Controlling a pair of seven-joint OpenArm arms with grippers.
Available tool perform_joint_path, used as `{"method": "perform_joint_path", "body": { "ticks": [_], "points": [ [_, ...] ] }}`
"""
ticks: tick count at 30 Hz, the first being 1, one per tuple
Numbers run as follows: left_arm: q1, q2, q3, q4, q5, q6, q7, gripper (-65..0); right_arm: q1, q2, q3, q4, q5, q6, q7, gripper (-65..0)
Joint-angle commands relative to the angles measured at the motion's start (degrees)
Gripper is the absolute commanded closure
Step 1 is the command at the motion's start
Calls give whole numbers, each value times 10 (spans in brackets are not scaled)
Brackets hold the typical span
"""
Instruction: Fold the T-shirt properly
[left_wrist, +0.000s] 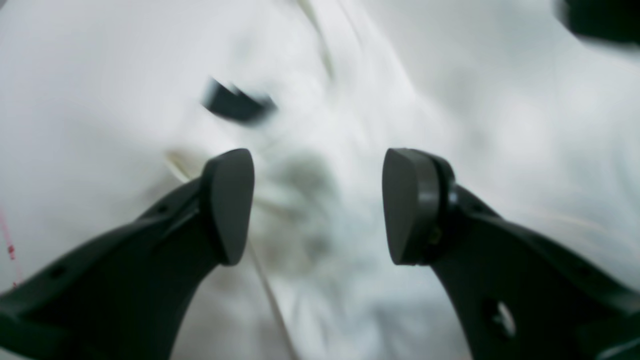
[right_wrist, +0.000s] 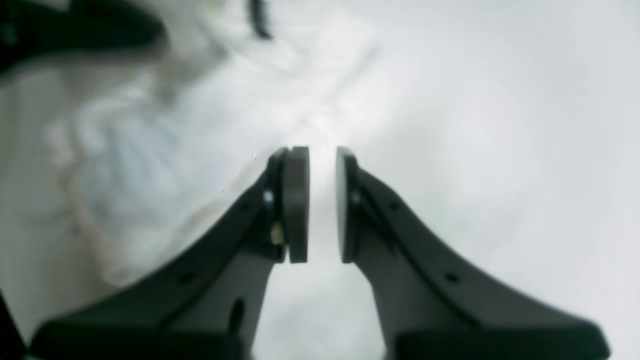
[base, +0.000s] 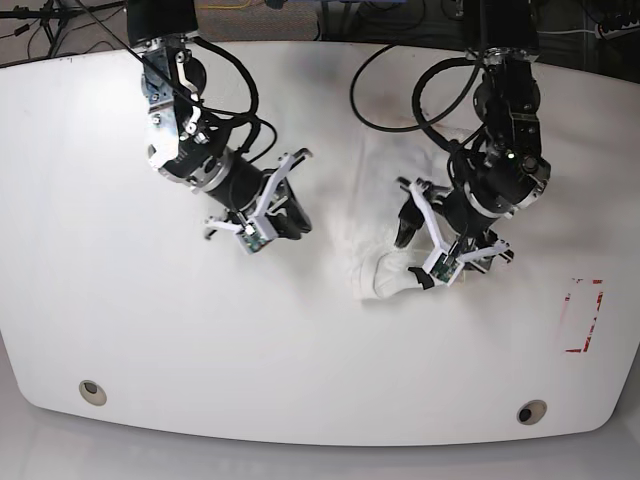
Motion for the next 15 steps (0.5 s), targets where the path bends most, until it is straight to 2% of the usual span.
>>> {"method": "perform_joint_path", "body": {
  "ticks": [1, 6, 10, 15],
  "points": [
    [-7, 24, 29, 10, 15, 42, -43, -404, -2, 18, 36, 34, 10, 2, -5, -87],
    [16, 51, 91, -1, 73, 177, -115, -469, -13, 23, 80, 44, 10, 3, -11, -87],
    [37, 55, 143, -48, 107, 260, -167, -479, -22, 25, 97, 42, 10, 3, -11, -87],
    [64, 54, 151, -142, 109, 286, -245, -478, -36, 25, 119, 41, 10, 4, -11, -87]
  ]
}}
